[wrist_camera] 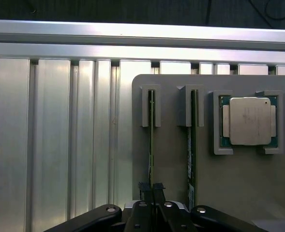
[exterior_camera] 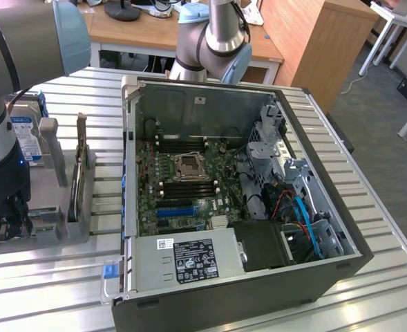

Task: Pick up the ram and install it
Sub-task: 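Pick up the ram and move it above insertion slot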

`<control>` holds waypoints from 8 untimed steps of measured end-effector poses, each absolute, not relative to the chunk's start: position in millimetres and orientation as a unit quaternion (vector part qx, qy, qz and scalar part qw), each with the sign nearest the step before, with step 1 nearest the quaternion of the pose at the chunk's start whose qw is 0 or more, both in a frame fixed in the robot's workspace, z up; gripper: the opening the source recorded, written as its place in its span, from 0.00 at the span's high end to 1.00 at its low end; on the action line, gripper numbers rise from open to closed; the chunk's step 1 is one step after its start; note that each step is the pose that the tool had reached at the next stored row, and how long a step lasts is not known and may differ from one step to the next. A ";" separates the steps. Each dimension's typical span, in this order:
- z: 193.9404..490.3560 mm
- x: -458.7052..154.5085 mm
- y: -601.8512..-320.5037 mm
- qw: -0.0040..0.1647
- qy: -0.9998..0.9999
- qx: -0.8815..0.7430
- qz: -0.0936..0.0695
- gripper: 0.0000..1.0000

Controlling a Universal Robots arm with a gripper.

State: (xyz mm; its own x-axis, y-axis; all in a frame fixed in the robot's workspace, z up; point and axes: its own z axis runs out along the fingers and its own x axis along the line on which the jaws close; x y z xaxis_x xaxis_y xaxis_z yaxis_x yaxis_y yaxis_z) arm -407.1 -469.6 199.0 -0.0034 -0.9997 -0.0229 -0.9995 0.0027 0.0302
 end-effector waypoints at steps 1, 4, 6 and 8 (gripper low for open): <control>199.0 -407.1 -469.6 0.003 -0.708 0.706 -0.019 0.88; 199.3 -407.0 -469.6 0.002 -0.708 0.706 -0.019 0.88; 200.6 -407.1 -469.6 0.003 -0.708 0.706 -0.019 0.88; 202.6 -407.0 -469.6 0.003 -0.708 0.706 -0.019 0.88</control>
